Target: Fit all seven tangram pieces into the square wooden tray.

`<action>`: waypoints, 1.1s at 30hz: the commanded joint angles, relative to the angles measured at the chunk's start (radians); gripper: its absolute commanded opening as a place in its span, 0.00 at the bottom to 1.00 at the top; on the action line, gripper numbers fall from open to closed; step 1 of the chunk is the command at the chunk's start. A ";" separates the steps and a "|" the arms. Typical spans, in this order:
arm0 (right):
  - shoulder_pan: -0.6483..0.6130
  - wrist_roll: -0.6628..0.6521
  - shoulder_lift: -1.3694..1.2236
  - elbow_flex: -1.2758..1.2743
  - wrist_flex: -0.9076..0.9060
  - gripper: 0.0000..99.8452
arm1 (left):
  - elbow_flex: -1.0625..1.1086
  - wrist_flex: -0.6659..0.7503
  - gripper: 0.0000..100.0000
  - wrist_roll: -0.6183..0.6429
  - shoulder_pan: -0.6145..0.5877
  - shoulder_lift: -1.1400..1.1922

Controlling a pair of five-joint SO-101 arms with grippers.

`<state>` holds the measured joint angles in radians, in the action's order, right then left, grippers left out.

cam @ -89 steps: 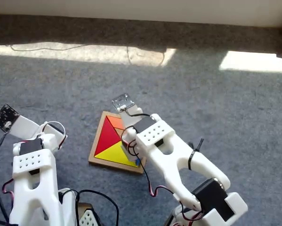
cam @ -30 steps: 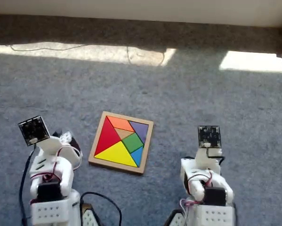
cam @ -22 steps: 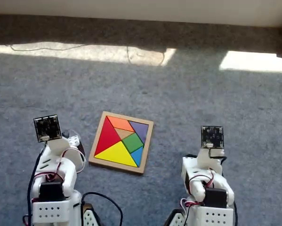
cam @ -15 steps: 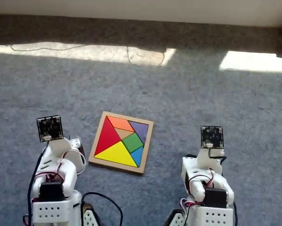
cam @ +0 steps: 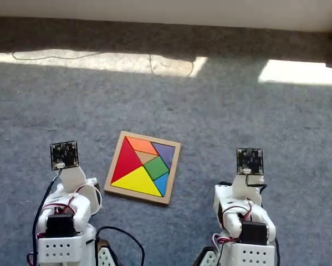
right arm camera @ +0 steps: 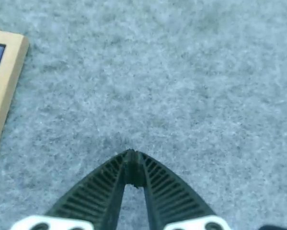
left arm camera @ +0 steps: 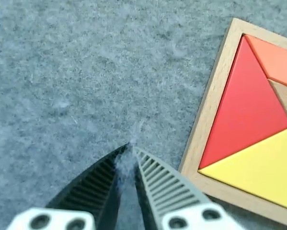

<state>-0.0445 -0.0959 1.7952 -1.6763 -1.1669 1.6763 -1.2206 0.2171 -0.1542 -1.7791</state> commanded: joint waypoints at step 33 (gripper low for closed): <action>0.010 -0.009 -0.013 -0.157 -0.004 0.00 | 0.019 -0.112 0.00 -0.009 0.019 -0.018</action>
<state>-0.0445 -0.0959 1.7952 -1.6763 -1.1669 1.6763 -1.3280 0.2156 -0.1496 -1.7806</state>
